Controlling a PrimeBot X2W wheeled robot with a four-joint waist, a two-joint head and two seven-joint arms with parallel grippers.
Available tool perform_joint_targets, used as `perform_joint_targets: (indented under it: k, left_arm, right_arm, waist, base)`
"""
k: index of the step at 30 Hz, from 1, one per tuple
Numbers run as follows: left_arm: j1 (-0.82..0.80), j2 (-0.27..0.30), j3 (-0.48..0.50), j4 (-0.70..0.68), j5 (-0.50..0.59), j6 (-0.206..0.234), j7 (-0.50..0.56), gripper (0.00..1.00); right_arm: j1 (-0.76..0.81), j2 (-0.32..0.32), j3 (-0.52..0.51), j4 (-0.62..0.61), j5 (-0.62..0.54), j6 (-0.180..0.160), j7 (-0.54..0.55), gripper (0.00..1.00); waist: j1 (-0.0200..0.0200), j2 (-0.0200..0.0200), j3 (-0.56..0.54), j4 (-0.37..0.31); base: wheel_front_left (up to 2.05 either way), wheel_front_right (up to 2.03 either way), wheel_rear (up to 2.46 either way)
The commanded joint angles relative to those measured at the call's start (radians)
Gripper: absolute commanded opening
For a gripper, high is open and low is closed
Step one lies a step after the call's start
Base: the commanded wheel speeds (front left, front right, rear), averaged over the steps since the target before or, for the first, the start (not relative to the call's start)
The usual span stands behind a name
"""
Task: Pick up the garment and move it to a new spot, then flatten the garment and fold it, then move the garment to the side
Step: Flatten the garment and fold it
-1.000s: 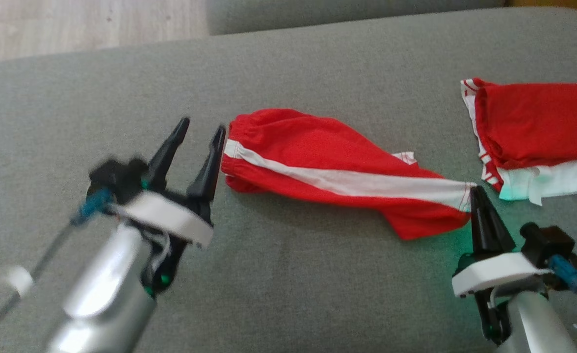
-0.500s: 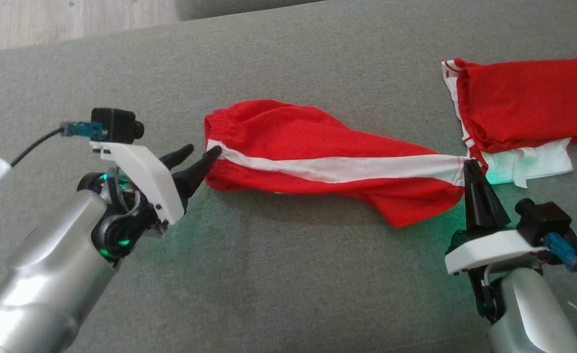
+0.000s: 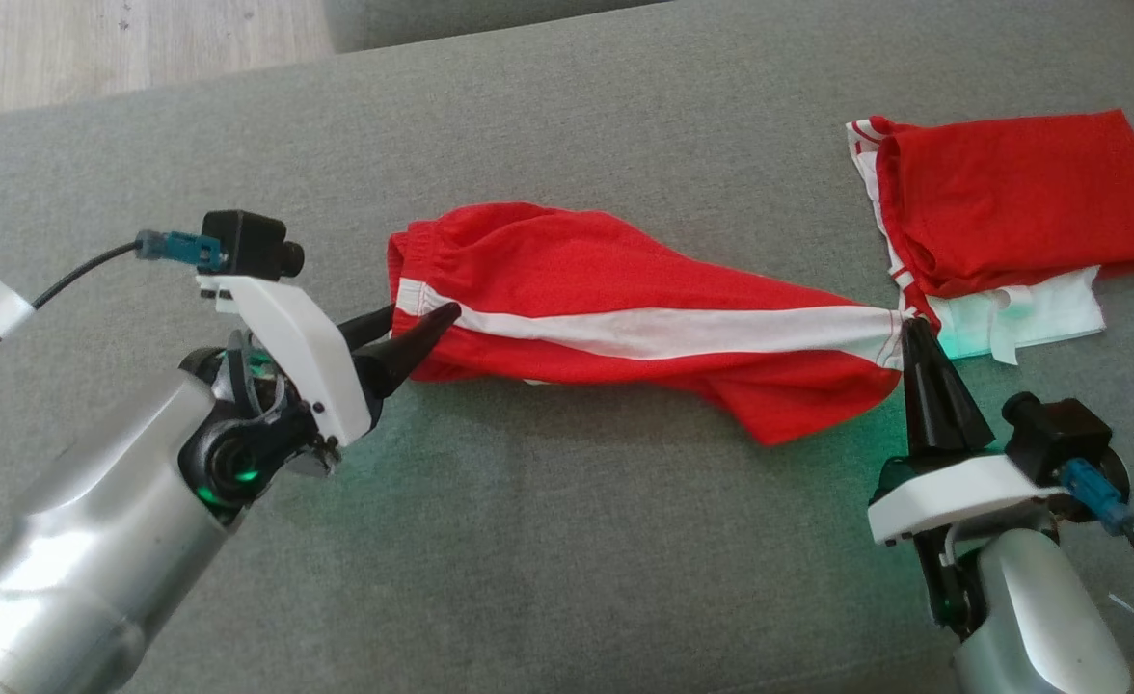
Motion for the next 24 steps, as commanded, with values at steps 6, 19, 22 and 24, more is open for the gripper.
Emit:
perform_joint_targets:
  k: [6, 19, 22, 24]
  left_arm:
    - [-0.076, 0.038, 0.008, -0.021, -0.023, 0.002, -0.029, 1.0]
    - [-0.121, 0.062, -0.042, -0.09, -0.038, 0.002, -0.135, 0.0]
    - [-0.141, 0.085, -0.058, -0.121, -0.015, 0.002, -0.178, 0.0]
    - [-0.148, 0.092, -0.063, -0.132, -0.007, 0.002, -0.195, 0.0]
  right_arm:
    - [-0.032, -0.005, 0.033, -0.027, 0.002, -0.001, -0.011, 0.0]
    - [-0.059, -0.005, 0.04, -0.045, -0.021, -0.001, -0.011, 0.0]
    - [-0.083, -0.005, 0.036, -0.064, -0.045, -0.001, -0.011, 0.0]
    - [-0.094, -0.005, 0.037, -0.072, -0.057, -0.001, -0.011, 0.0]
  waist:
    - [0.0, 0.0, 0.001, -0.004]
    - [0.0, 0.0, 0.008, 0.005]
    - [0.0, 0.0, -0.005, 0.012]
    - [0.0, 0.0, -0.011, 0.015]
  base:
    - [0.0, 0.0, 0.0]
    - [0.0, 0.0, 0.0]
    - [0.0, 0.0, 0.0]
    - [0.0, 0.0, 0.0]
